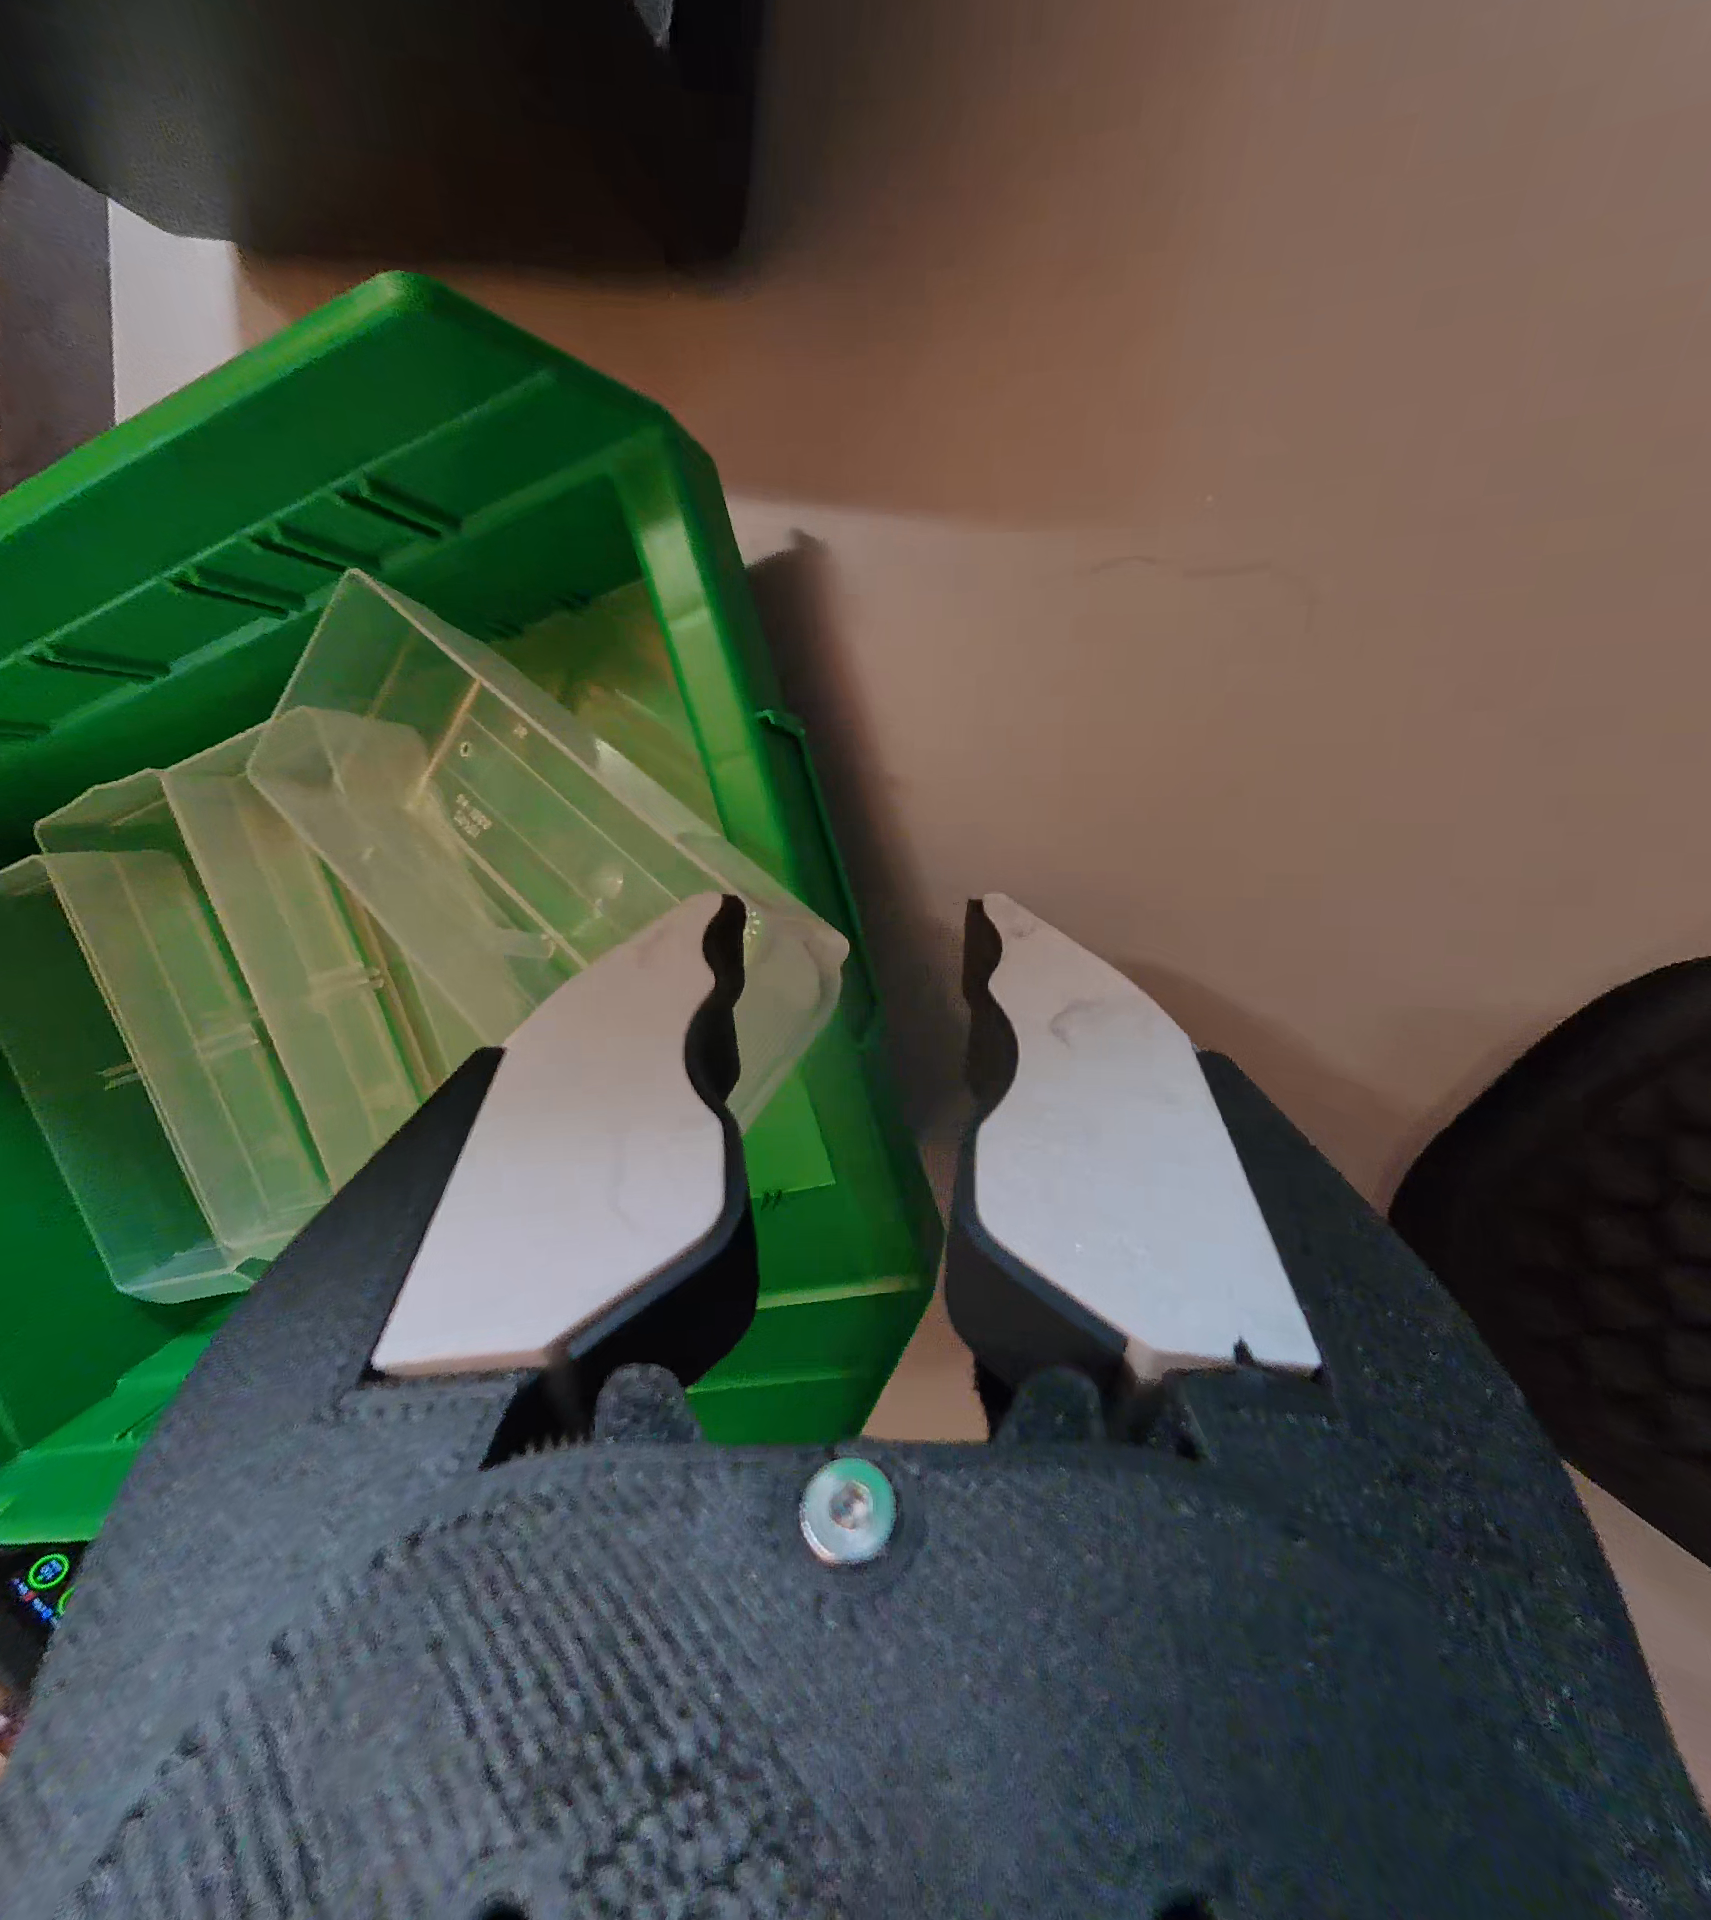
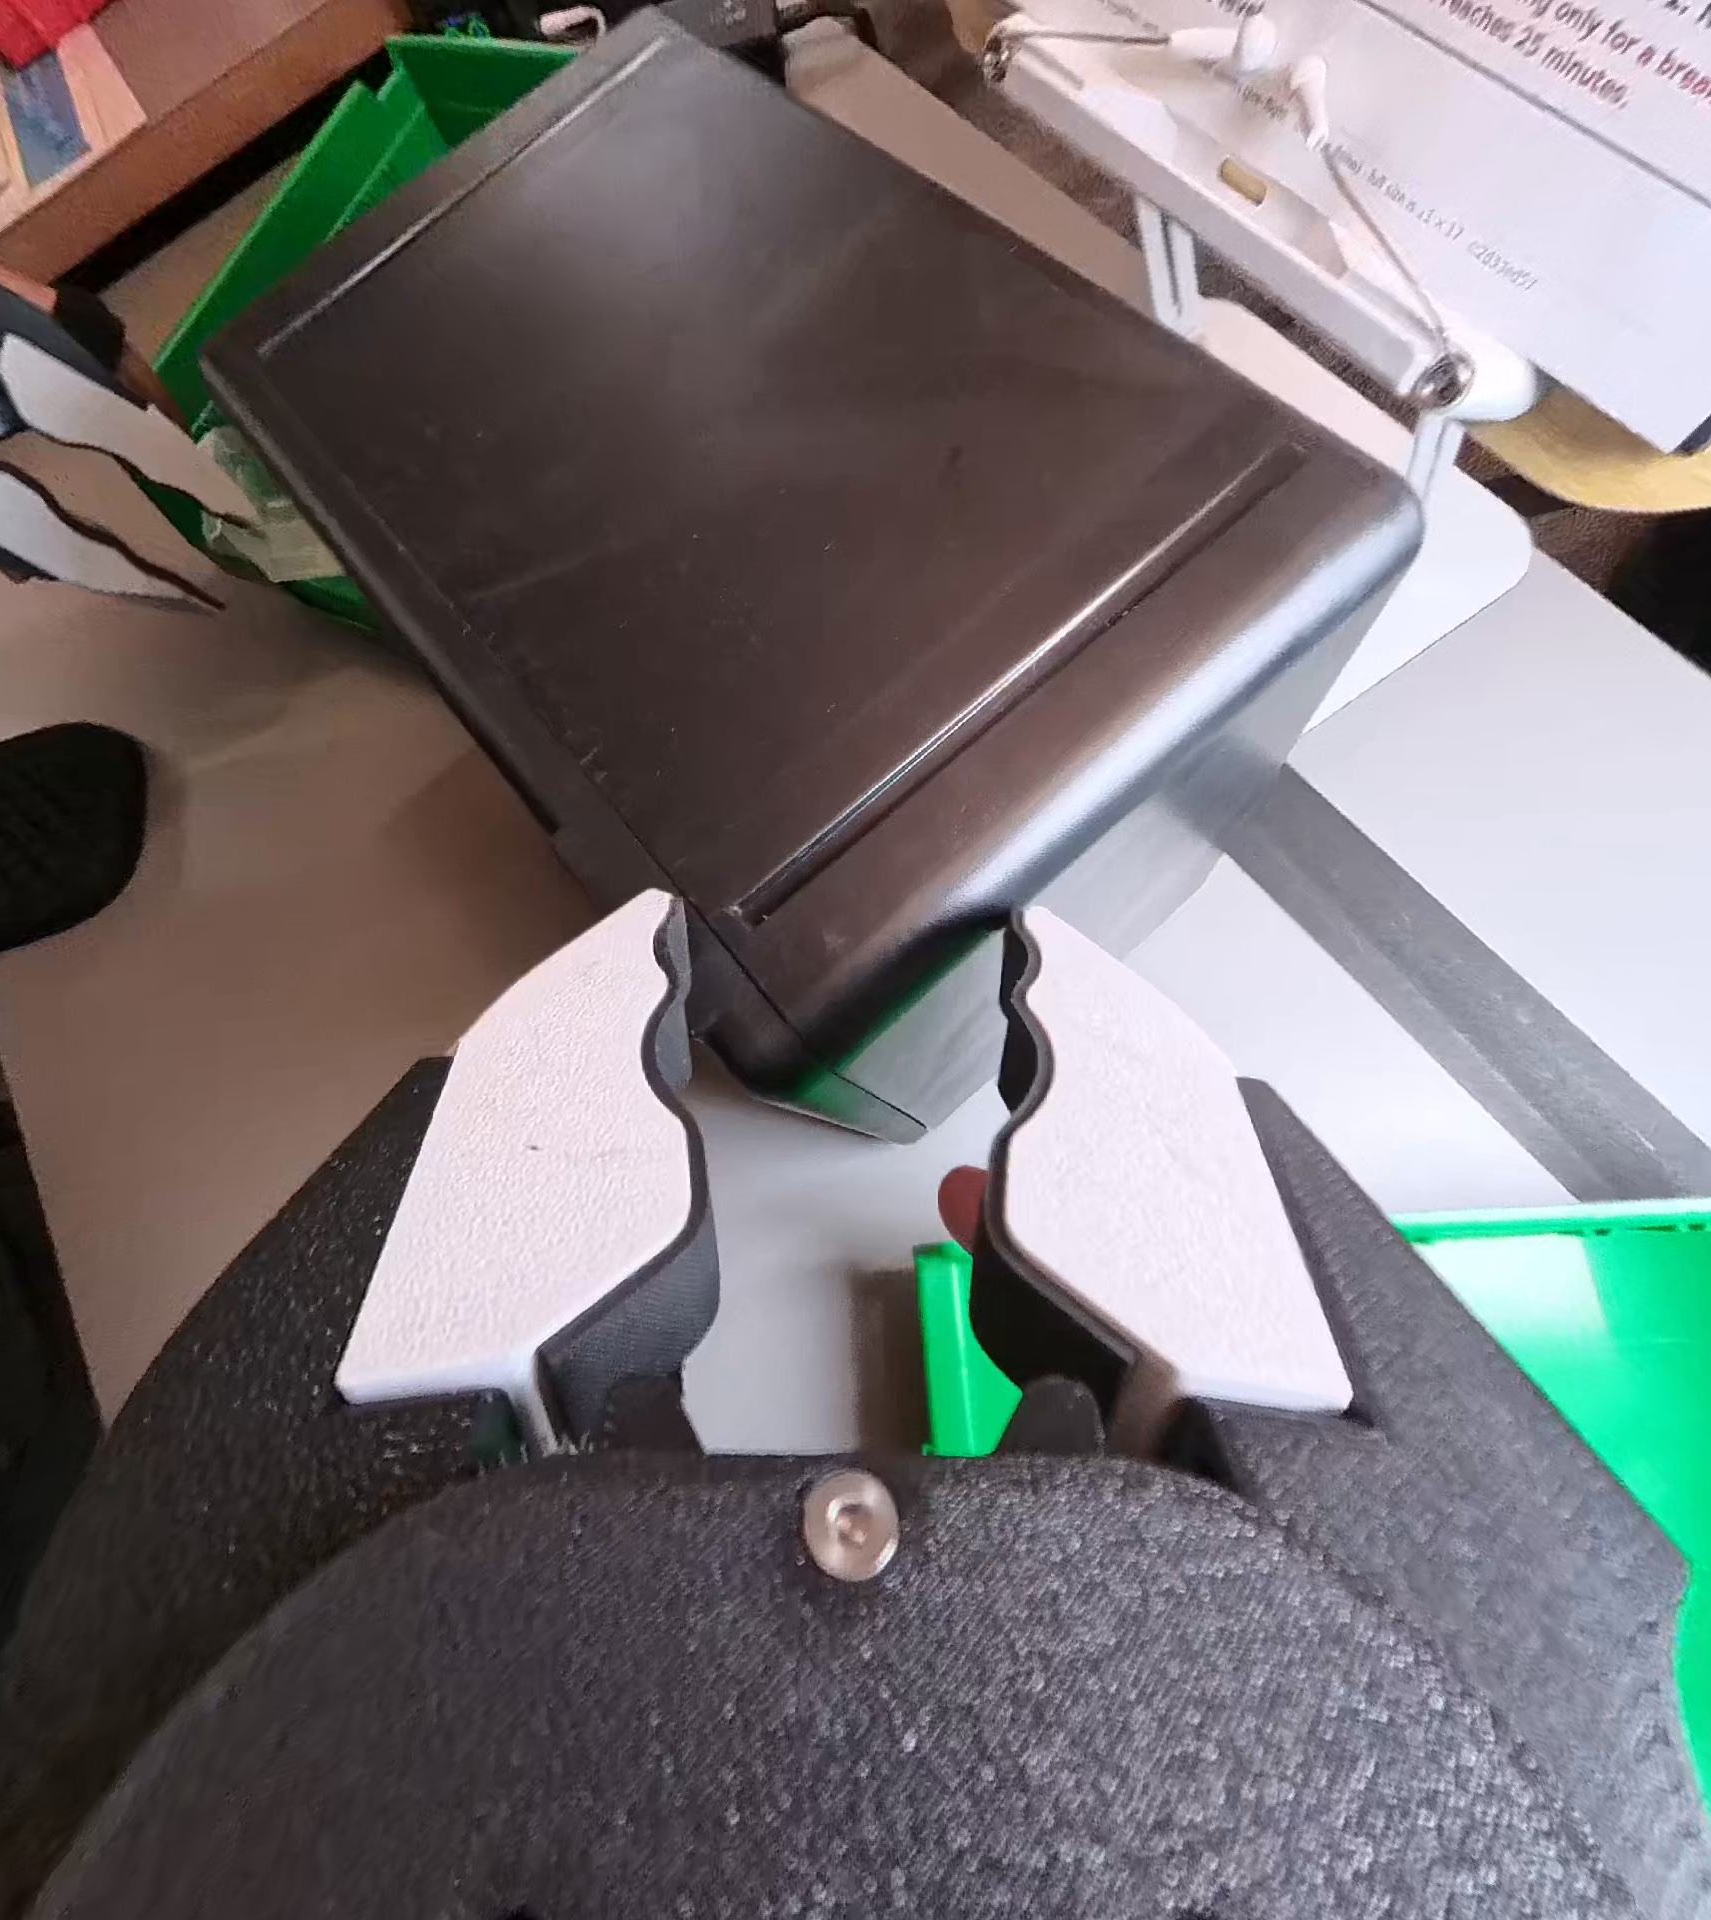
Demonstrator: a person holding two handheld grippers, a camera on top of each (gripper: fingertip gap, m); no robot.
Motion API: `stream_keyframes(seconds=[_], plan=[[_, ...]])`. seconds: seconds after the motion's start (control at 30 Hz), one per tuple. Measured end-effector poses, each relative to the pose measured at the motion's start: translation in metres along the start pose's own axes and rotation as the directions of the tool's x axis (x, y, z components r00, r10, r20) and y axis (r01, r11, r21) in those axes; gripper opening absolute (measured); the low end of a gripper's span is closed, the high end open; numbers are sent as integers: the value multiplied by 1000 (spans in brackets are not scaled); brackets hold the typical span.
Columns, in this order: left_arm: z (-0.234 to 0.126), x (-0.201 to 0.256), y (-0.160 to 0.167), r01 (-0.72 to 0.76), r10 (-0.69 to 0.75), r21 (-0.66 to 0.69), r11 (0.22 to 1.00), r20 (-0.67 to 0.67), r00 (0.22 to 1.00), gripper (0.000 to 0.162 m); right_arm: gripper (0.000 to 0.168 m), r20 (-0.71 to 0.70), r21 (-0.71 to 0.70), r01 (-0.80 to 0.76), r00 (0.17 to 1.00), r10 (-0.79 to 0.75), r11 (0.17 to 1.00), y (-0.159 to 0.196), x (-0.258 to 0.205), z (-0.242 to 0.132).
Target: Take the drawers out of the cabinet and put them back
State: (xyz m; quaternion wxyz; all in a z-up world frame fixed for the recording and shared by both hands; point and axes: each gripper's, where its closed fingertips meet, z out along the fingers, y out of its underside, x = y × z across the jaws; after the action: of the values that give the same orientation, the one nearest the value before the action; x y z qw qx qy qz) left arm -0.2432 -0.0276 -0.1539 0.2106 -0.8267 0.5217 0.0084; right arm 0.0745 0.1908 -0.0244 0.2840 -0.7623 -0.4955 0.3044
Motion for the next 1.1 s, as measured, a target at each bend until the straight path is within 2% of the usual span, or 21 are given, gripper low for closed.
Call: stream_keyframes(seconds=[0.13,0.17,0.2,0.3,0.37,0.5,0.63,0.83,0.9,1.0,1.1], plan=[[1,-4,4,-54,54,-10,998,39,998,38,54,-12,-39,36,999,-37,999,8,-16,-7],[2,-6,7,-75,76,-26,997,55,996,37,49,-27,-43,74,997,-76,996,8,-19,-10],[3,-7,9,-91,93,-38,995,65,994,36,36,-57,-41,126,990,-129,991,6,-19,-13],[4,-12,11,-96,101,-61,993,75,992,37,35,-124,16,191,974,-188,981,-15,-21,-18],[4,-17,12,-89,95,-66,994,80,992,37,27,-134,12,197,972,-193,980,-23,-22,-13],[5,-29,21,-62,71,-94,994,89,993,40,15,-199,-102,246,944,-262,964,-18,-12,7],[12,-33,40,-77,91,-173,982,77,993,42,0,-170,-93,240,953,-253,966,-19,-11,11],[7,-32,56,-142,144,-274,951,-14,990,40,0,-148,-59,246,956,-252,967,-18,-11,11],[1,-36,65,-158,151,-335,929,-47,987,36,0,-154,-56,252,954,-257,966,-18,-11,11],[-4,-53,85,-233,228,-471,851,-69,971,33,0,-151,-49,249,956,-253,967,-19,-11,11],[1,-51,98,-321,276,-547,773,-166,947,29,0,-147,-36,240,959,-242,970,-19,-11,11]])
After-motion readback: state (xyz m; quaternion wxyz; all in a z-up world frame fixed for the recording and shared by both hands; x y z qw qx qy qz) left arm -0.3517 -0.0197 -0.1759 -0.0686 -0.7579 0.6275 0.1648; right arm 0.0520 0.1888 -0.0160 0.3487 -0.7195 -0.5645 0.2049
